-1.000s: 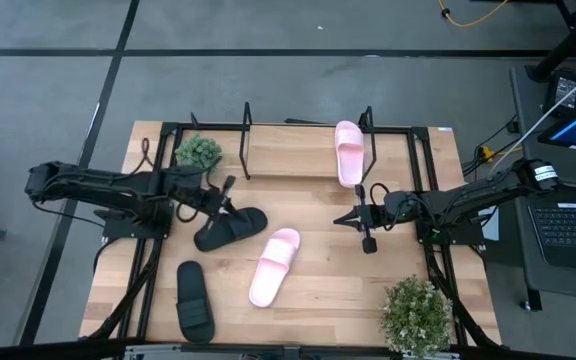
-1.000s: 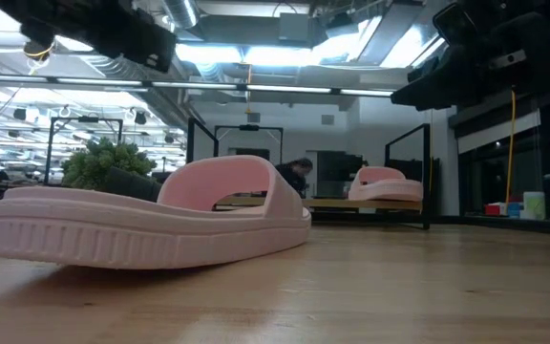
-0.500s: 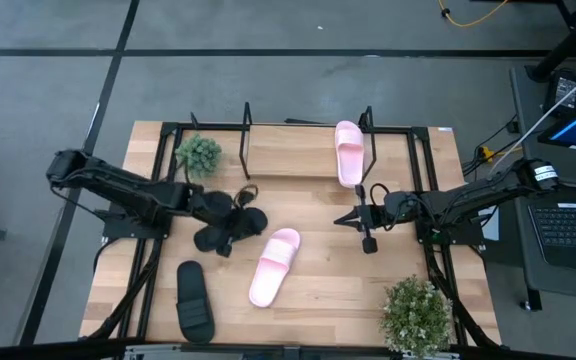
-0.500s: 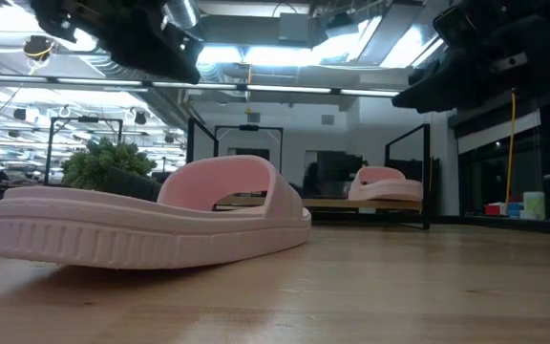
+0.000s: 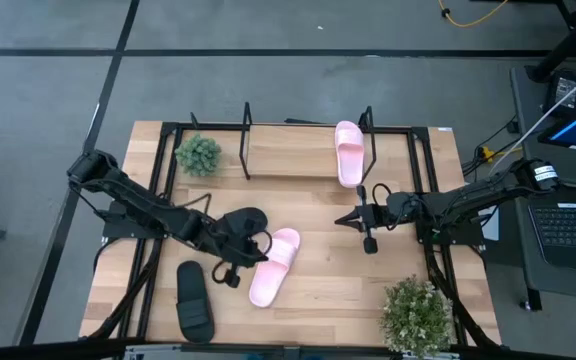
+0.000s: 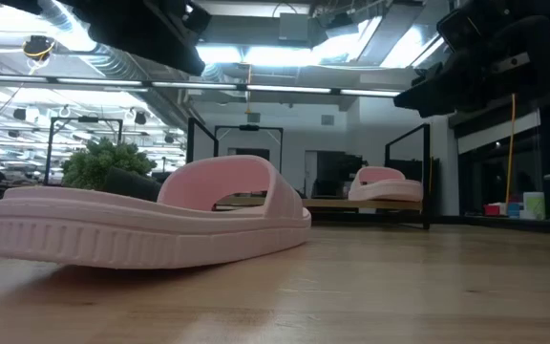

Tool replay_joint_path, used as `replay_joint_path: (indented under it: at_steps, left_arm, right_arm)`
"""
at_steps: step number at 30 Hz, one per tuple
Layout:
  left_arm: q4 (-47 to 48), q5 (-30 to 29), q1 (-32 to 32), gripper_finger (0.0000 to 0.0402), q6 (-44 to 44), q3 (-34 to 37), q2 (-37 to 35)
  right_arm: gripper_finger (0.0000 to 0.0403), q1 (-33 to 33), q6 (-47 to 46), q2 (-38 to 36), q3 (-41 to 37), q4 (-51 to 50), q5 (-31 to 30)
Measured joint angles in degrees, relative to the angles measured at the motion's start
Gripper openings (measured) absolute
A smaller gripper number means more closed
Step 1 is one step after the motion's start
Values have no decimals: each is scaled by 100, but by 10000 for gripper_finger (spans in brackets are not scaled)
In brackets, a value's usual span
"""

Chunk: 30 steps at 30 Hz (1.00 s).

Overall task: Pick and place slides into the shelf
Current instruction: Put the pink slides on the shelf

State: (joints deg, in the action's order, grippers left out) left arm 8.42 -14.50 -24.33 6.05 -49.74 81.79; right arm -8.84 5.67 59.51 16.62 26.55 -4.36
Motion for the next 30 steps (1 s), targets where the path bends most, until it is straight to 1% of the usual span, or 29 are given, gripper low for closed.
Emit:
replay_joint_path:
  at_steps: [3, 6, 8, 14, 18, 23, 27, 30]
  left_arm:
    - [3, -69, -67, 0, -115, -183, 310]
    - [52, -263, -101, 0, -190, -399, 593]
    - [258, -436, -101, 0, -308, -569, 748]
    - [1089, -1067, -95, 0, -725, -937, 982]
    - [1158, -1102, -113, 4, -757, -963, 993]
    - [1148, -1099, -224, 42, -765, -963, 993]
    - [1146, -1097, -345, 77, -978, -963, 993]
    - [1146, -1098, -420, 94, -1043, -963, 993]
  right_arm:
    - [9, -2, -18, 2, 0, -7, 0]
    - [10, -10, -92, 2, 0, -16, 7]
    - [11, -58, -82, 2, 0, -16, 7]
    - [11, -254, -59, 2, 0, -17, 14]
    - [11, -312, -52, 2, 0, -19, 13]
    - [12, -312, -57, 2, 0, -21, 13]
    - [12, -312, -59, 0, 0, -22, 13]
    - [12, -312, -59, 0, 0, -22, 11]
